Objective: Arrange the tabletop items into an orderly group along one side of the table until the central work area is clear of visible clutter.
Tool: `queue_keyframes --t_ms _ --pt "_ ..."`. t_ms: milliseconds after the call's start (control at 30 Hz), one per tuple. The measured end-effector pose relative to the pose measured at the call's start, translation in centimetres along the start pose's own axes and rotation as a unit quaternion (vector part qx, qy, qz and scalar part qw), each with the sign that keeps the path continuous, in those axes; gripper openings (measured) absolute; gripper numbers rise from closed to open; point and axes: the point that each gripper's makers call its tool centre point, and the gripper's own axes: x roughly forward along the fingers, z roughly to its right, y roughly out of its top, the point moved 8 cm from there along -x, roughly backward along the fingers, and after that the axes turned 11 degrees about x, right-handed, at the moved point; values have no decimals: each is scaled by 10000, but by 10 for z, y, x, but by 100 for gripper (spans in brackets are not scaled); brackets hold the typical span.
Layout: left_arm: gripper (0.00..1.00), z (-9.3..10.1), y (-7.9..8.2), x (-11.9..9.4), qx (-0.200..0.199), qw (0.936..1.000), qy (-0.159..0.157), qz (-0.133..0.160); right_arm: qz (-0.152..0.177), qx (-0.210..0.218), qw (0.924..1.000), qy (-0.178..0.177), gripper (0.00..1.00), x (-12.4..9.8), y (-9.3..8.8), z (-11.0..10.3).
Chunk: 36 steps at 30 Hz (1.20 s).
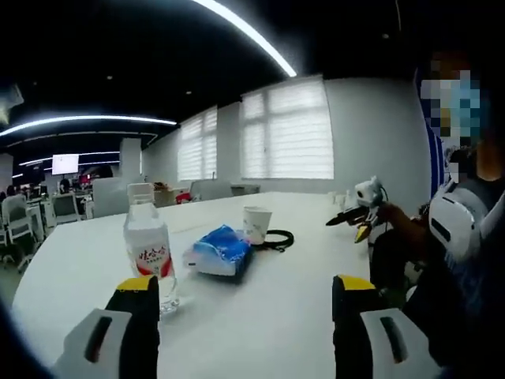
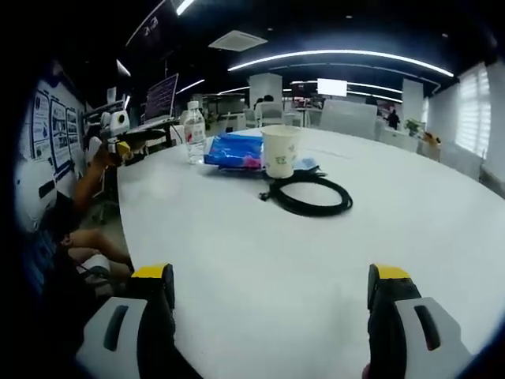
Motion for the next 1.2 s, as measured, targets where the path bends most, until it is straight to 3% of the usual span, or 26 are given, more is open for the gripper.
queue_keyframes --t_ms 333,733,1200 --pt "90 2 -3 8 50 9996 135 -257 19 -45 10000 8 99 1 3 -1" --pt "89 13 1 19 -58 9999 95 -16 127 -74 9999 39 98 2 11 -3" --pt "87 14 -1 28 -21 9997 222 -138 270 -134 9995 53 95 4 21 -6"
